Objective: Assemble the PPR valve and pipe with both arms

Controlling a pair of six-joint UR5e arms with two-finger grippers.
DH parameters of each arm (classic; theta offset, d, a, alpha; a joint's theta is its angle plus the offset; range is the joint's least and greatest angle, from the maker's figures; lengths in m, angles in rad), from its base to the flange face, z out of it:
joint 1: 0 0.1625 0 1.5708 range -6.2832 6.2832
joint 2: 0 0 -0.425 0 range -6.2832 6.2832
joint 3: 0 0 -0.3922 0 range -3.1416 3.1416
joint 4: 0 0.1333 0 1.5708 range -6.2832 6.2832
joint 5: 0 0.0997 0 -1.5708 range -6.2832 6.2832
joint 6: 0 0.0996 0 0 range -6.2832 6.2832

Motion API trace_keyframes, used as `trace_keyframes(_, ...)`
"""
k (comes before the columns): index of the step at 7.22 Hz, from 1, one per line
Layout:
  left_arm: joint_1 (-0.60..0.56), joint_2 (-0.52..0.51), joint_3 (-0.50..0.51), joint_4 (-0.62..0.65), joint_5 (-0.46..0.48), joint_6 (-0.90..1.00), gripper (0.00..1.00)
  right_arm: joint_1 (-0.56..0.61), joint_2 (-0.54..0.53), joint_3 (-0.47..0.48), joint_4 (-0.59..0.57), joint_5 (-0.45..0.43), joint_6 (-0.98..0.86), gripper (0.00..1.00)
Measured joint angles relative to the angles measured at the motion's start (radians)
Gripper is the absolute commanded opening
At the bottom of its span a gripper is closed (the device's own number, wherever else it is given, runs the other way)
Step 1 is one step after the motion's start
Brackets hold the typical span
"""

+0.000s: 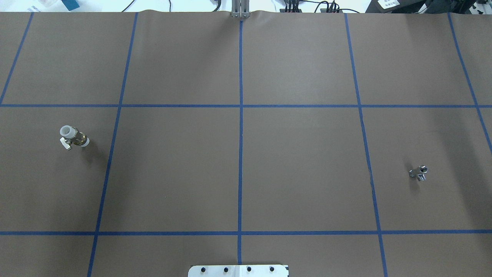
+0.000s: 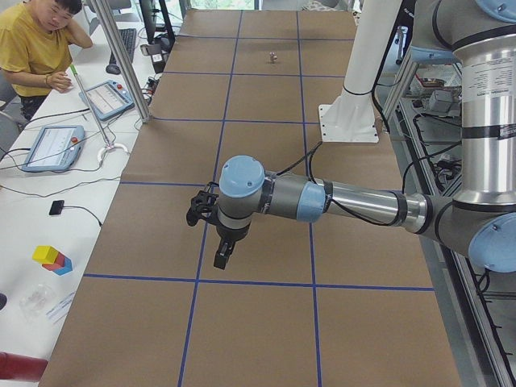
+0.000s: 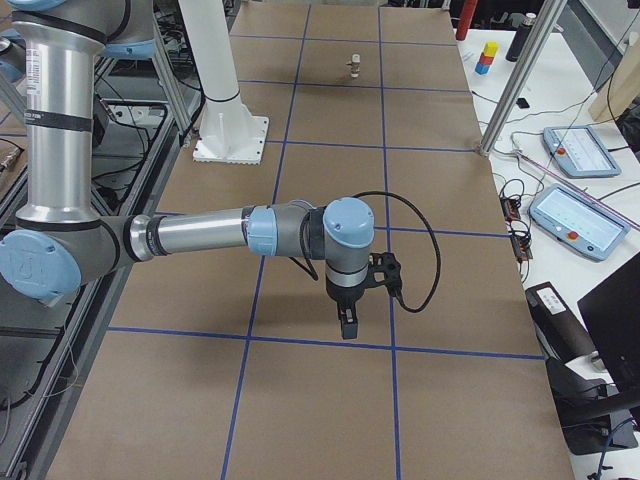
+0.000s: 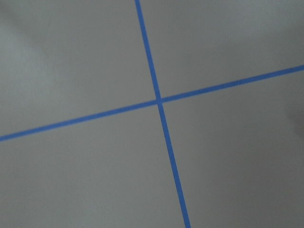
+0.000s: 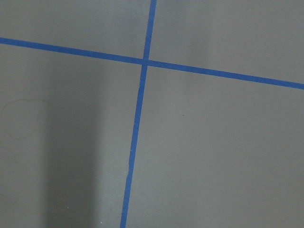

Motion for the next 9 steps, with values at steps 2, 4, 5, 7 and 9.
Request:
trace_keyframes(2, 0.015, -0.019, 0.016, -0.056, -0.115, -0.072, 1.0, -0.018, 0.002, -0.004, 0.061, 0.012, 0.007, 1.0)
trace_keyframes(4, 0.113, -0.019, 0.015, -0.207, -0.16, -0.177, 1.0, -0.058, 0.002, -0.005, 0.129, 0.019, 0.04, 1.0)
trace_keyframes(5, 0.171, -0.035, 0.012, -0.237, -0.153, -0.263, 1.0, -0.074, 0.002, -0.004, 0.142, 0.025, 0.064, 1.0)
trace_keyframes(7, 0.293, -0.084, 0.003, -0.269, -0.087, -0.448, 1.0, -0.107, 0.006, -0.003, 0.156, 0.037, 0.119, 1.0)
trace_keyframes(9, 0.46, -0.128, 0.003, -0.275, 0.03, -0.607, 1.0, -0.116, 0.011, -0.003, 0.163, 0.042, 0.132, 1.0)
